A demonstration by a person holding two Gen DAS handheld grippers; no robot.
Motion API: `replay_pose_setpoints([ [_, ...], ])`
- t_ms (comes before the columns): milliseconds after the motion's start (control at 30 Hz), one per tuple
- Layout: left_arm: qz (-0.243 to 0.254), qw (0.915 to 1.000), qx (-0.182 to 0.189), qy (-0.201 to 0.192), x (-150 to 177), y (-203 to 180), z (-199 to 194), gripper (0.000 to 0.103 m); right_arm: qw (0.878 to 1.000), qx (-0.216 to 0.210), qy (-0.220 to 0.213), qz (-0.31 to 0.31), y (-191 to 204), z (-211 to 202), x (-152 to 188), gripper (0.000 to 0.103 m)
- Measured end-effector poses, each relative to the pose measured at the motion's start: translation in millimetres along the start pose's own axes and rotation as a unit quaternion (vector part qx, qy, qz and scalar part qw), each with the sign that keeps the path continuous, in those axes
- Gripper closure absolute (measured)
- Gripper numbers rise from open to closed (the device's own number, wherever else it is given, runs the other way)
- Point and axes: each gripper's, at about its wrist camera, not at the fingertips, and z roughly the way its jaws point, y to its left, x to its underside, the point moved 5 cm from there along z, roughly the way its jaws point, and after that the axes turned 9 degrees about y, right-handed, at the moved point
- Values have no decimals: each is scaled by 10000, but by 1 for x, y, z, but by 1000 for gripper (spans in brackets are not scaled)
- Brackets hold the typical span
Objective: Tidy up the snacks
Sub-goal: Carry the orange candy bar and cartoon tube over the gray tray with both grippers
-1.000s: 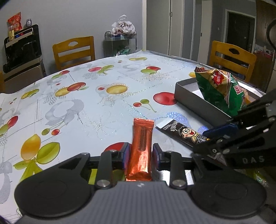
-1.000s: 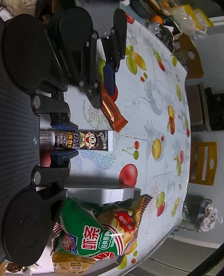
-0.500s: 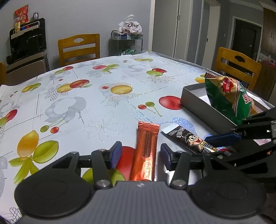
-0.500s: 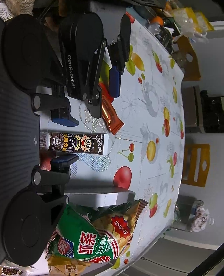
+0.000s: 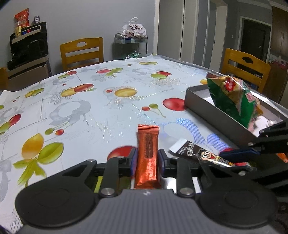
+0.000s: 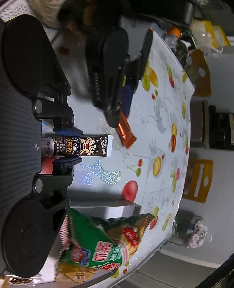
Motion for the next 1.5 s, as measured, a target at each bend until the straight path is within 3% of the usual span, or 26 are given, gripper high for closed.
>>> replay_pose_setpoints([
  [233, -14, 10000, 5, 33, 36, -5, -36, 83, 9982, -460, -76, -386, 19, -17, 24, 78],
  [433, -12, 9994, -319, 94, 51, -3, -60, 85, 9954, -894, -138, -327, 19, -21, 26, 78],
  [1100, 94, 9974, -577, -414, 6, -18, -93, 85, 9905, -842, -1086, -61, -13, -63, -11, 78],
  [1500, 284, 9959, -443, -730, -22, -39, -106, 85, 9871, -772, -1404, 69, -34, -89, -15, 78],
])
